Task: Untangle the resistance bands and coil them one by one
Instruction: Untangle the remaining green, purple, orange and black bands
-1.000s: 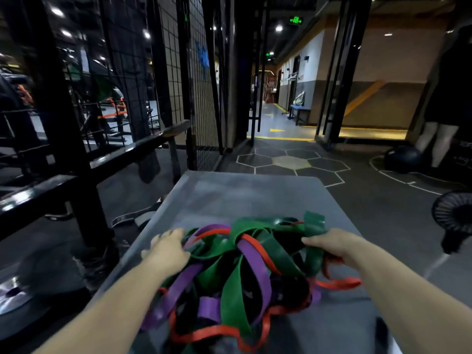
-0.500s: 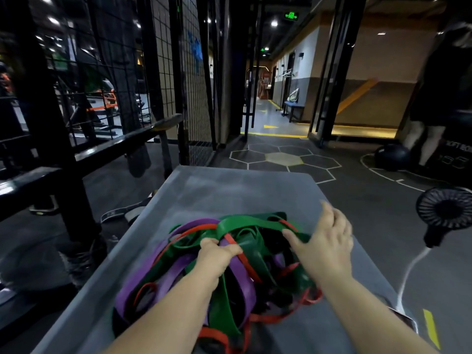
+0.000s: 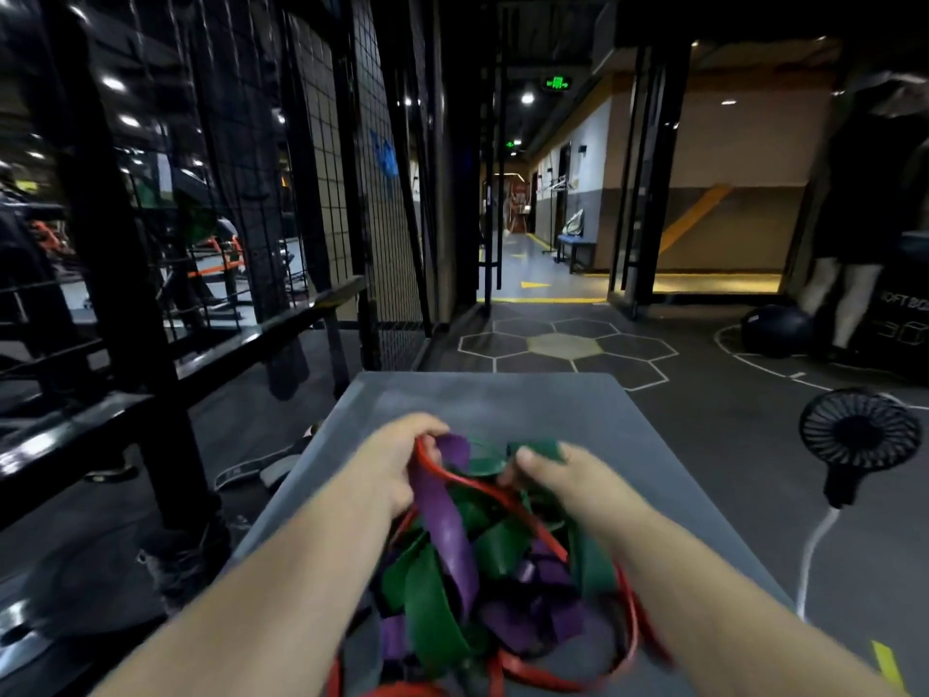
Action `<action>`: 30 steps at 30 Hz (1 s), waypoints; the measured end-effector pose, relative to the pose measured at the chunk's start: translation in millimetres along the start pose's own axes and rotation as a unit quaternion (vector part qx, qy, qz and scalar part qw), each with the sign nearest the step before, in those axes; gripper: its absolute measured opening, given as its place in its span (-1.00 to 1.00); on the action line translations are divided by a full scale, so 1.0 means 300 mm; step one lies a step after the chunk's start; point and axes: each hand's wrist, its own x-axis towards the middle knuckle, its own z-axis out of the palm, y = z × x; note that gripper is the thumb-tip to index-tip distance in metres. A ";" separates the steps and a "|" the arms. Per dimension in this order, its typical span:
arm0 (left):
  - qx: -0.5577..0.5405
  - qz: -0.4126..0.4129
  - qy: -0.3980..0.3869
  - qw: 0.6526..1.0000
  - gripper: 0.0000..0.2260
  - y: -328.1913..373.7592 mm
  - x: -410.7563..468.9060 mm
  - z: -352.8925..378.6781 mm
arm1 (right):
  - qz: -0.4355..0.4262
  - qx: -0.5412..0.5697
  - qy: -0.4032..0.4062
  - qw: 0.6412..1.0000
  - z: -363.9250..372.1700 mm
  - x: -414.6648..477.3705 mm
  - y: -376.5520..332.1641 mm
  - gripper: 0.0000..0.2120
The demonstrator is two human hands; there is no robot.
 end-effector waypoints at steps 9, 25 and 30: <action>0.165 0.318 0.047 0.933 -0.74 0.801 -0.218 0.103 | -0.034 0.037 0.117 0.992 -0.434 0.094 -0.410 -0.89; 0.480 0.381 0.283 0.738 -0.75 0.838 -0.128 -0.210 | -0.029 -0.005 0.439 0.898 -0.594 0.229 -0.354 -0.68; 0.345 0.457 0.374 0.729 -0.61 0.905 -0.156 -0.299 | -0.052 0.004 0.514 0.856 -0.735 0.233 -0.374 -0.67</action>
